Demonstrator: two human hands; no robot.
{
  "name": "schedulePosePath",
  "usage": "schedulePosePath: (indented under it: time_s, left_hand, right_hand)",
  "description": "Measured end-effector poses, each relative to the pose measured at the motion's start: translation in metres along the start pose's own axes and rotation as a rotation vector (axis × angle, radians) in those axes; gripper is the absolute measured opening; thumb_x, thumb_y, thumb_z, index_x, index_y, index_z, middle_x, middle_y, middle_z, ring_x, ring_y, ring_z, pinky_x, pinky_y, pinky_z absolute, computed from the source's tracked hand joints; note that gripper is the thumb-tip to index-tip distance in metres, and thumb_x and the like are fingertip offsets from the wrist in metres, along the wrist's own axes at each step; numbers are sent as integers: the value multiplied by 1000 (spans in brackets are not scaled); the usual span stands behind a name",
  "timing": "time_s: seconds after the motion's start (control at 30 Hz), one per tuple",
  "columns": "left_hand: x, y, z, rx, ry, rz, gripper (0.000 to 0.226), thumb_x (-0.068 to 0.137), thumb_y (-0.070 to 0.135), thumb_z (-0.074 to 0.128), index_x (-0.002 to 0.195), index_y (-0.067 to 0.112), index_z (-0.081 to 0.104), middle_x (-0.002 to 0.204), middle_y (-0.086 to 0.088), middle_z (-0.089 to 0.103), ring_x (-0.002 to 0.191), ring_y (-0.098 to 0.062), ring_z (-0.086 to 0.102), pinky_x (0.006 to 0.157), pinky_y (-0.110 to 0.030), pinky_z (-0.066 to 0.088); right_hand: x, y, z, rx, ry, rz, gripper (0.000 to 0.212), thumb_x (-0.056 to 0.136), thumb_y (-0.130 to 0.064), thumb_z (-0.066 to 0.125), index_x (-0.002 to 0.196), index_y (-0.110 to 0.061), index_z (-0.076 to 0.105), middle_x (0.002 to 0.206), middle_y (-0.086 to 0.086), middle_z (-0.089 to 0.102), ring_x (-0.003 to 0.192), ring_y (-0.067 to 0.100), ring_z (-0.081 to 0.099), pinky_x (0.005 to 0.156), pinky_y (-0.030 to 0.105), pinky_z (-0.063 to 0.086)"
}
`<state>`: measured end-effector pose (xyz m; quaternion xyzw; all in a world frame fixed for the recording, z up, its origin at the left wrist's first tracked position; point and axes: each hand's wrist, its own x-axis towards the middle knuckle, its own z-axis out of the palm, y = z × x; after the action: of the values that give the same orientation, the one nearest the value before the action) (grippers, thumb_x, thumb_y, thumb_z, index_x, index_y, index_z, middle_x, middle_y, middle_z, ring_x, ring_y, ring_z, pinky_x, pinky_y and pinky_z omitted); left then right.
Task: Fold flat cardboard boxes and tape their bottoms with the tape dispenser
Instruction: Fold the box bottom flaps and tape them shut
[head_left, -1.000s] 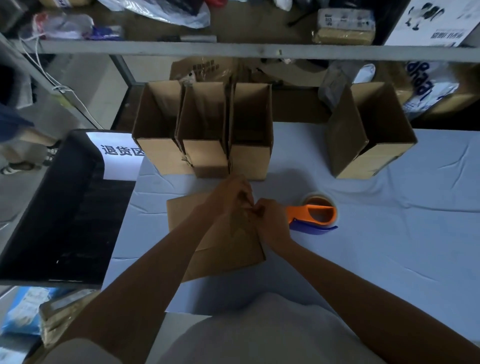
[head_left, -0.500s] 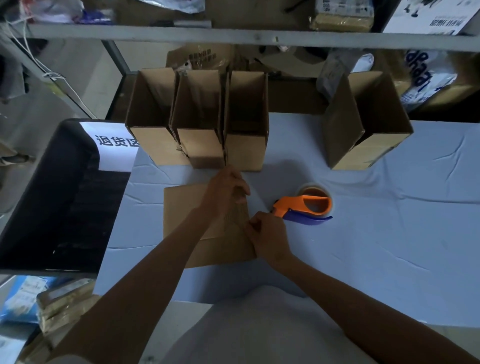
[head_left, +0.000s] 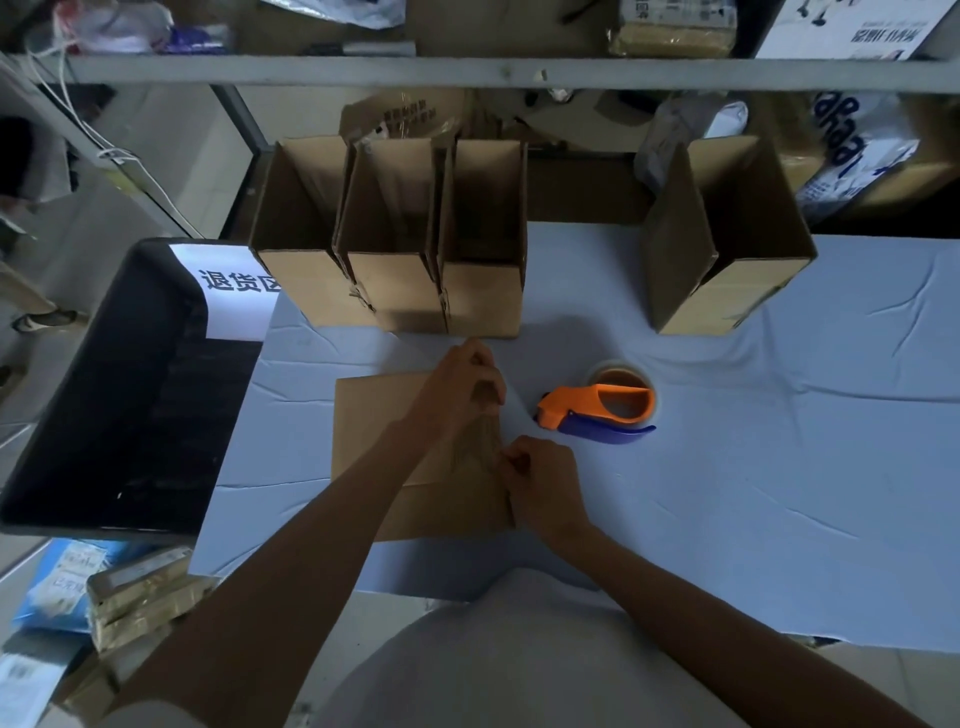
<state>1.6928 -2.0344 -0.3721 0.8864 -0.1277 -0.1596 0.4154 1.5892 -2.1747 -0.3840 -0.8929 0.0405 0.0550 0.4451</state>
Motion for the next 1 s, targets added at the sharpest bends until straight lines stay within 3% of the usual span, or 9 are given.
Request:
schedulePosePath:
  time_s: [0.13,0.23,0.3,0.43,0.5,0.67,0.8,0.9,1.0]
  left_hand:
    - [-8,-3,0,83,30,145,18,69,-2,76,81,10,70,106,2,44,93,-24,56,75,-41,56]
    - [-13,2,1,-21,73,87,39,66,-5,76,103,6,69,110,-5,50,101,-27,56,86,-41,51]
    - [-19,5,1,25,143,65,54,67,-3,76,118,7,62,119,-11,54,116,-25,47,99,-29,34]
    - [-25,8,2,146,284,140,39,79,6,67,118,8,62,121,-9,57,115,-20,48,99,-27,30]
    - [-28,12,5,150,319,120,31,82,9,65,113,6,65,116,-8,59,109,-20,51,97,-30,35]
    - [-36,14,16,125,333,47,39,77,17,63,116,9,64,110,-8,56,101,-18,51,90,-17,31]
    - [-39,18,17,47,283,45,37,85,8,62,122,8,59,114,-10,56,105,-15,51,94,-19,37]
    - [-40,30,11,-130,248,-38,41,91,7,58,131,11,51,126,-6,53,114,-13,50,94,-5,35]
    - [-43,50,-1,-306,151,-56,38,93,3,52,131,7,50,126,-9,57,111,-6,55,95,-17,42]
  right_hand:
    - [0,-1,-1,23,-30,-4,10,81,-2,65,71,1,64,67,11,65,62,15,55,58,21,35]
    - [10,-2,-13,145,-153,30,13,76,-7,74,70,0,65,66,4,62,58,2,50,60,18,36]
    - [22,3,-31,130,-264,17,23,71,-21,82,70,-5,65,67,0,60,58,2,50,58,14,38]
    - [50,35,-73,-363,29,-158,44,67,-41,81,98,-16,64,98,3,62,89,20,59,69,32,48]
    - [57,54,-88,-550,40,-141,61,64,-46,81,110,-14,59,111,6,58,105,27,52,71,38,48]
    - [54,93,-86,-667,-210,-172,73,61,-24,87,120,1,53,114,19,60,105,38,57,83,44,48]
    - [57,88,-91,-496,-121,-200,41,71,-6,74,109,-6,57,97,13,64,89,32,61,70,37,48]
    - [53,65,-105,-317,-71,-306,40,71,0,73,107,-10,59,89,5,64,77,19,58,62,26,43]
    - [48,34,-123,-285,-126,-448,42,71,0,77,109,-6,60,89,5,62,75,14,53,62,21,38]
